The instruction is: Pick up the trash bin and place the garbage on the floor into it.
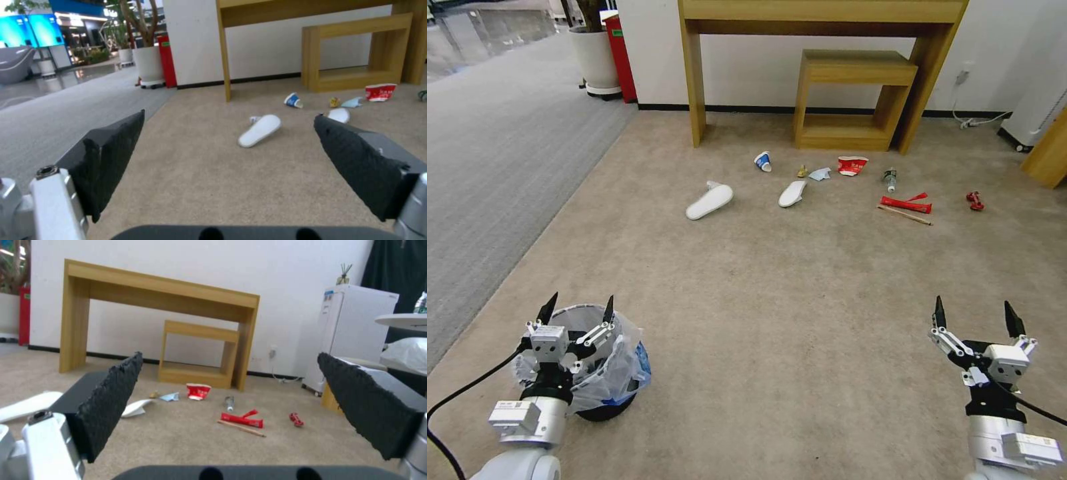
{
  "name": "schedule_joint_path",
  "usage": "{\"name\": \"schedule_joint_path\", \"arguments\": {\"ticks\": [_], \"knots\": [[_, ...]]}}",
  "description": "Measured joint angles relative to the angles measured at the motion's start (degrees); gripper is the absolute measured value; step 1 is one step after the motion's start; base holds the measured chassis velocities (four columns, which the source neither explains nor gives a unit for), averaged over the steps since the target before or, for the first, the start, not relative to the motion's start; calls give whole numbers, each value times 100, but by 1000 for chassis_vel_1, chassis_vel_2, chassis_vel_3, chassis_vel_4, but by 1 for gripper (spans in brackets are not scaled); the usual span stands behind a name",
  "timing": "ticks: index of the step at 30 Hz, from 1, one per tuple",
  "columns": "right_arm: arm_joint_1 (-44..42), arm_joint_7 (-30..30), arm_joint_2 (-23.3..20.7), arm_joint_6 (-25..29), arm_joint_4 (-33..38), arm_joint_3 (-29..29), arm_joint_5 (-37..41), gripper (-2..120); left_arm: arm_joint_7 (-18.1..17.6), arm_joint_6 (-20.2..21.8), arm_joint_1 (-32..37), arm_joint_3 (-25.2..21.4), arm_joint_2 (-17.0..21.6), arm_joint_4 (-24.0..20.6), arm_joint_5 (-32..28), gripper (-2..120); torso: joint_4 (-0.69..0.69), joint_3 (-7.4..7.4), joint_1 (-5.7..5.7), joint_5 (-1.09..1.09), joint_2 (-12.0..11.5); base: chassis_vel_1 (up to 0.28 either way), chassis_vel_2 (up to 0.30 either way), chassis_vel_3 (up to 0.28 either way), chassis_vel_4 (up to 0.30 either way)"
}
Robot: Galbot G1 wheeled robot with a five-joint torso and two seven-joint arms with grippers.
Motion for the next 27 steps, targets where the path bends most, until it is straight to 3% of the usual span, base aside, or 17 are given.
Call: {"name": "schedule_joint_path", "arguments": {"ticks": [27], "knots": [[-23, 44, 126, 13, 57, 3, -70, 100, 38, -10, -16, -18, 107, 28, -98, 100, 0, 0, 0, 0, 0, 135, 129, -130, -134]]}}
